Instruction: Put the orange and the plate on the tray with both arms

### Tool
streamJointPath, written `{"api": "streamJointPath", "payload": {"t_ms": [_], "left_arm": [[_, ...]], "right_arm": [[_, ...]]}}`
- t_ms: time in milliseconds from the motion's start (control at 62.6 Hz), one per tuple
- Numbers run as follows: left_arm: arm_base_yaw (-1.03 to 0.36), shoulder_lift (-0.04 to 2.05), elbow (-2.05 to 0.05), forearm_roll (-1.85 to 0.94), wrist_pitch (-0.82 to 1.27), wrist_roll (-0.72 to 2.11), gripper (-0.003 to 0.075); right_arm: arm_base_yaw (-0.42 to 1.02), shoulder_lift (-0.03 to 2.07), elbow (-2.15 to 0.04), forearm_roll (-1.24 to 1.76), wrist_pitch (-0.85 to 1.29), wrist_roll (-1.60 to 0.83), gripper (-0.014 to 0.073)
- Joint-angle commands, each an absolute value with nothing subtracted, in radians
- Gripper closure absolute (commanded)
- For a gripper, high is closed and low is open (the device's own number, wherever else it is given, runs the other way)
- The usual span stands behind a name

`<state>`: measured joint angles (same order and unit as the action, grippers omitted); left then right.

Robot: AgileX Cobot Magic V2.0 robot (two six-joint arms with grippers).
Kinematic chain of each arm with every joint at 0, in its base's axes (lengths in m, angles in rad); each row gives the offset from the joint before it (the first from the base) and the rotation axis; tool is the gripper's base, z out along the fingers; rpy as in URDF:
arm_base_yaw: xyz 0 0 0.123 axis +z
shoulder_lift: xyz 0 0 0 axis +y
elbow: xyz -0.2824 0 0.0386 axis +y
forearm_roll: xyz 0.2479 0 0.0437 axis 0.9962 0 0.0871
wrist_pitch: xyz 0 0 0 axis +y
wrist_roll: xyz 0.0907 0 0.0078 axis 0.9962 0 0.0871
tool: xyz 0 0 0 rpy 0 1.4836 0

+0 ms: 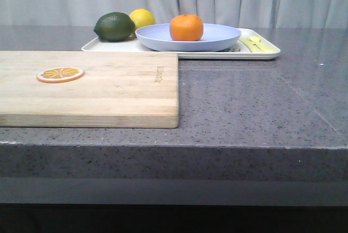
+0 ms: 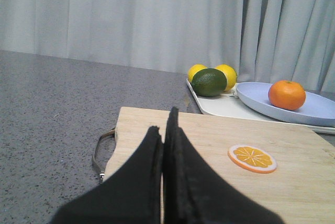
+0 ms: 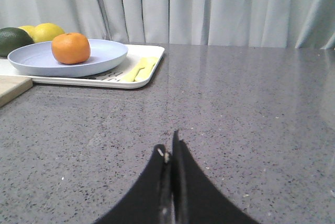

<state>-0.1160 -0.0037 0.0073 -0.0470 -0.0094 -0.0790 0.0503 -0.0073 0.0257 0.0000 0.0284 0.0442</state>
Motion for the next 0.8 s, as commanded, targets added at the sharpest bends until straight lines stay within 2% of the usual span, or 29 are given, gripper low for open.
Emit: {"api": "streamJointPath", "payload": {"t_ms": [0,208,782], "left_arm": [[-0.114,-0.021,0.034,-0.053,-0.087,-0.081,0.074],[-0.114,-0.021,0.034,-0.053,-0.087,-0.081,0.074],[-0.114,-0.021,0.034,-0.053,-0.087,-0.081,0.074]], "right_arm": [[0.046,-0.028,0.003,-0.027,-0.06,0.057,0.0711],[-0.002,-0.028,0.003,-0.027,-0.06,0.057,0.0711],[-0.002,-0.028,0.003,-0.027,-0.06,0.057,0.0711]]}}
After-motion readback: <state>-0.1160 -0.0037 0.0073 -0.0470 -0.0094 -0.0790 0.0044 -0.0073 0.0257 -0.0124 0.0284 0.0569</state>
